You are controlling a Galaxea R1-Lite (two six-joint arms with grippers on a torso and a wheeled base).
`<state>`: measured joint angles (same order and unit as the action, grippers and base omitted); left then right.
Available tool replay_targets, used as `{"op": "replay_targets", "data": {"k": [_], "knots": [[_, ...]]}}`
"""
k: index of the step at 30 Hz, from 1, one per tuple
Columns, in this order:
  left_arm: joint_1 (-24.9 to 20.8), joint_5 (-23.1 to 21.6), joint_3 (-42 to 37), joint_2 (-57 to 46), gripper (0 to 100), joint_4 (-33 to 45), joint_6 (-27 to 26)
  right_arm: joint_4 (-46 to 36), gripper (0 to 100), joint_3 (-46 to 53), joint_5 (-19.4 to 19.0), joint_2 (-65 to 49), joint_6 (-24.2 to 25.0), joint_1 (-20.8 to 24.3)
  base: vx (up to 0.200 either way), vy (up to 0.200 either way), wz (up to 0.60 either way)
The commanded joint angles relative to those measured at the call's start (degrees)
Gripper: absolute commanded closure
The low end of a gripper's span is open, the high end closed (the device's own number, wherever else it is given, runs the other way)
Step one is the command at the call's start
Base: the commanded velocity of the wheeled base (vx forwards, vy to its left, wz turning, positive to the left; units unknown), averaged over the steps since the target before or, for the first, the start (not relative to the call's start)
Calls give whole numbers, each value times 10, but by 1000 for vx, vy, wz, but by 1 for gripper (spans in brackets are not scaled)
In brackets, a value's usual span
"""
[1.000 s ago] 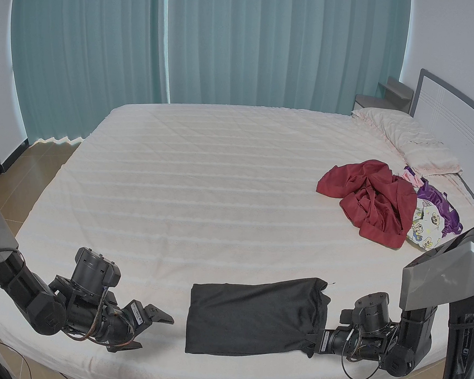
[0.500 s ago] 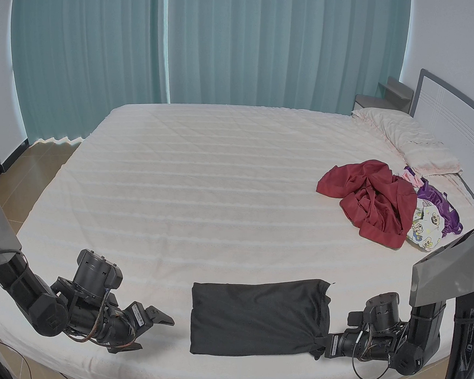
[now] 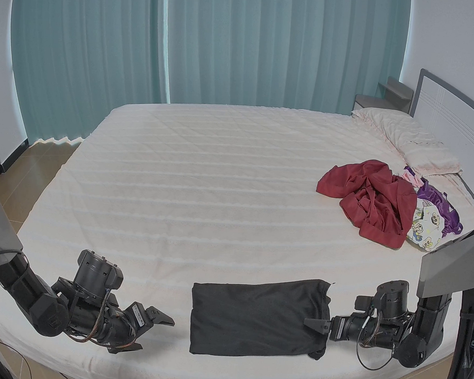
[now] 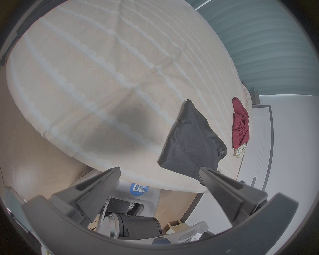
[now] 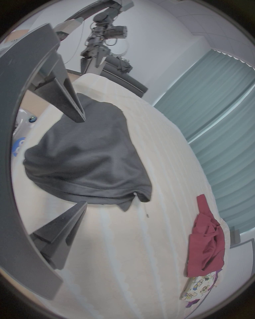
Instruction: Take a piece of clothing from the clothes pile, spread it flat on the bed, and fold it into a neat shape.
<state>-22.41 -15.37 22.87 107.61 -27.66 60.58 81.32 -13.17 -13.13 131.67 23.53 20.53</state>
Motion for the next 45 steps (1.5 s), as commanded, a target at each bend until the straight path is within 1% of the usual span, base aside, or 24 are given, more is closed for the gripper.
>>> {"op": "replay_targets", "data": {"k": [1, 3, 7, 8, 10, 12, 14, 15, 18, 25, 27, 30, 34, 40, 41, 45], "knots": [[-3, 0, 1, 1, 0, 0, 1, -5, 0, -78, 6, 21, 31, -37, 0, 0, 0], [-3, 0, 1, 1, 0, 0, 0, -20, 0, -122, 19, 34, 49, -44, 0, 0, 0], [-3, 0, 2, 2, 0, 0, 0, -85, 0, -201, 49, 56, 63, -46, 0, 0, 0], [-3, 1, 2, 2, 0, 0, 0, -91, 0, -206, 50, 57, 65, -46, 0, 0, 0], [-3, 1, 3, 5, 0, 0, 0, -115, 0, -235, 50, 64, 88, -46, 0, 0, 0], [-3, 1, 4, 6, 0, 0, 0, -118, 0, -243, 50, 66, 93, -46, 0, 0, 0], [-4, 5, 4, 6, 0, 0, 0, -129, 0, -271, 52, 76, 94, -45, 0, 0, 0], [-4, 6, 4, 7, 0, 0, 0, -136, 100, -277, 53, 78, 94, -44, 0, 0, 0], [-5, 6, 3, 7, 0, 0, 0, -162, 100, -281, 51, 78, 97, -45, 0, 0, 0], [-6, 7, 2, 7, 0, 0, 0, -160, 100, -283, 54, 79, 132, -62, 0, 0, 0], [-7, 7, 2, 7, 0, 0, 0, -160, 100, -283, 57, 77, 139, -71, 0, 0, 0], [-6, 7, 2, 7, 0, 0, 0, -159, 100, -282, 57, 80, 147, -73, 0, 0, 0], [-6, 7, 2, 7, 0, 0, 0, -159, 100, -282, 57, 81, 155, -75, 0, 0, 0], [-6, 10, 2, 9, 0, 0, 0, -164, 100, -285, 58, 85, 154, -75, 0, 0, 0], [-7, 10, 3, 9, 0, 0, 0, -165, 0, -285, 59, 86, 154, -75, 0, 0, 0], [-12, 11, 1, 10, 0, 0, 0, -159, 0, -278, 94, 87, 149, -73, 0, 0, 0]]}}
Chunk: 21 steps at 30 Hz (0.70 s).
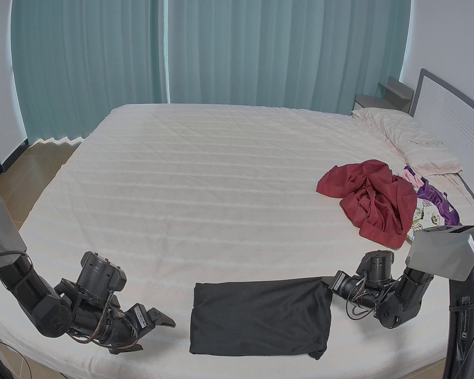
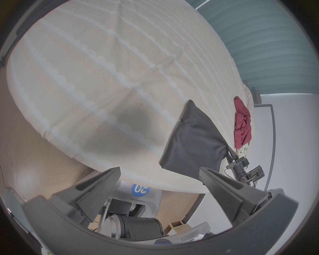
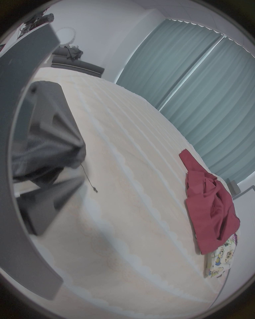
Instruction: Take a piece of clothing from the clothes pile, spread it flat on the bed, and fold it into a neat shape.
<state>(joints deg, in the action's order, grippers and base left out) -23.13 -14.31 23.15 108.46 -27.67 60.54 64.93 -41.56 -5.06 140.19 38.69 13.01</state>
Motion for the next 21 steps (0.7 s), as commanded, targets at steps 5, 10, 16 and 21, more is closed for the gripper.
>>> {"op": "replay_targets", "data": {"k": [5, 10, 16, 21], "knots": [[-10, 19, 8, 8, 0, -12, 2, 7, 0, 59, 24, -44, -12, 0, 0, 0, 0], [-11, 22, 14, 37, 0, -78, 0, 17, 0, 121, -23, -69, -67, -4, 0, 0, 0], [-11, 84, 37, 102, 0, -132, -1, 54, 0, 163, -51, -52, -109, 6, 0, 0, 0], [-29, 137, 52, 149, 0, -166, -17, 90, 0, 173, -43, -14, -120, 43, 0, 0, 0]]}}
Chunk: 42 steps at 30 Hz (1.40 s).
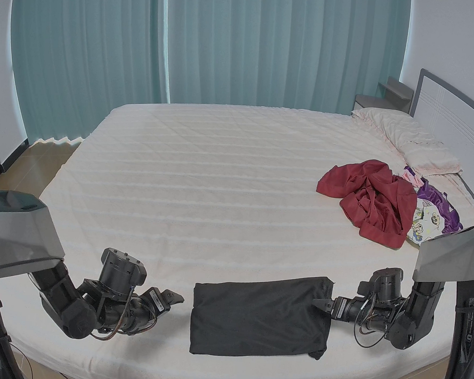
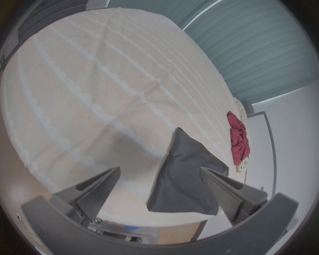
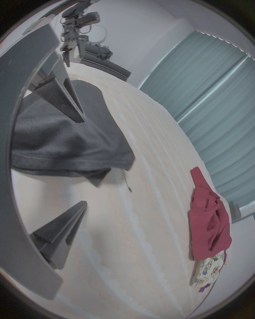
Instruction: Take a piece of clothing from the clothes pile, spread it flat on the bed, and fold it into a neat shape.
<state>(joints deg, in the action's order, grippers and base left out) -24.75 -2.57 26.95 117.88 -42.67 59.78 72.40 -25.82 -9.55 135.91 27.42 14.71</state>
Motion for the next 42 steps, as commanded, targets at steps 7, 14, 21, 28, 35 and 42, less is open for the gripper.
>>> {"op": "replay_targets", "data": {"k": [7, 14, 21, 28, 35, 42], "knots": [[-14, 26, 20, 76, 0, -48, -25, 18, 0, 17, -1, 34, -2, 50, 0, 0, 0], [-23, 37, 61, 108, 0, -63, -87, 71, 0, 25, 4, 65, -2, 60, 0, 0, 0], [-32, 57, 108, 172, 0, -68, -165, 122, 0, 38, 7, 76, 0, 67, 0, 0, 0], [-58, 53, 129, 176, 0, -68, -167, 123, 0, 45, 2, 35, 1, 31, 0, 0, 0], [-72, 51, 142, 183, 0, -69, -165, 153, 0, 60, -4, 59, 4, 45, 0, 0, 0], [-73, 51, 142, 186, 0, -80, -167, 172, 0, 60, -4, 79, 1, 64, 0, 0, 0]]}}
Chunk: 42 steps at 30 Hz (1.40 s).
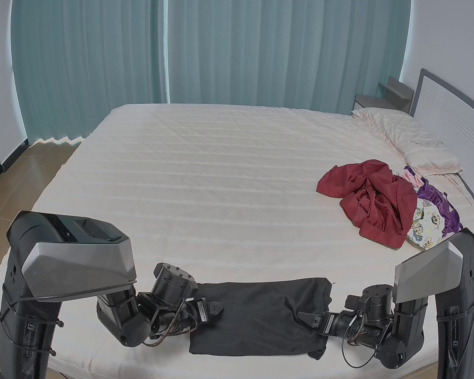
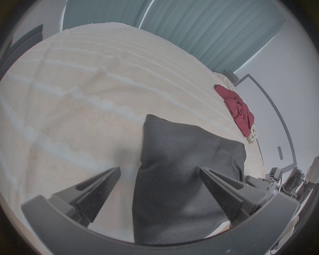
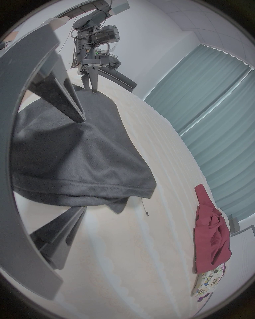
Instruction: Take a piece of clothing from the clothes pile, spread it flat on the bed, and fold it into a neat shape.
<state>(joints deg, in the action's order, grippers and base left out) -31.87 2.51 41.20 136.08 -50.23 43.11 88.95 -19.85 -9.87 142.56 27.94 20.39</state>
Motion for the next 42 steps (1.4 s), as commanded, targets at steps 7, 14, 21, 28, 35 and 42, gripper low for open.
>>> {"op": "replay_targets", "data": {"k": [7, 14, 21, 28, 35, 42], "knots": [[-12, 4, 5, 9, 0, -9, 0, 6, 0, -26, 9, 41, -13, 25, 0, 0, 0], [-23, 4, 9, 14, 0, -8, 0, 7, 0, -33, 10, 48, -7, 42, 0, 0, 0], [-23, 5, 12, 15, 0, -9, 0, 7, 0, -41, 11, 49, -6, 45, 0, 0, 0], [-23, 5, 12, 15, 100, -10, 0, 6, 100, -47, 11, 49, -4, 47, 0, 0, 0], [-23, 7, 3, 8, 100, -10, 1, 7, 100, -42, 11, 47, 4, 48, 0, 0, 0], [-19, 7, -10, -5, 100, -11, 0, 7, 100, -41, 10, 43, 5, 48, 0, 0, 0]]}}
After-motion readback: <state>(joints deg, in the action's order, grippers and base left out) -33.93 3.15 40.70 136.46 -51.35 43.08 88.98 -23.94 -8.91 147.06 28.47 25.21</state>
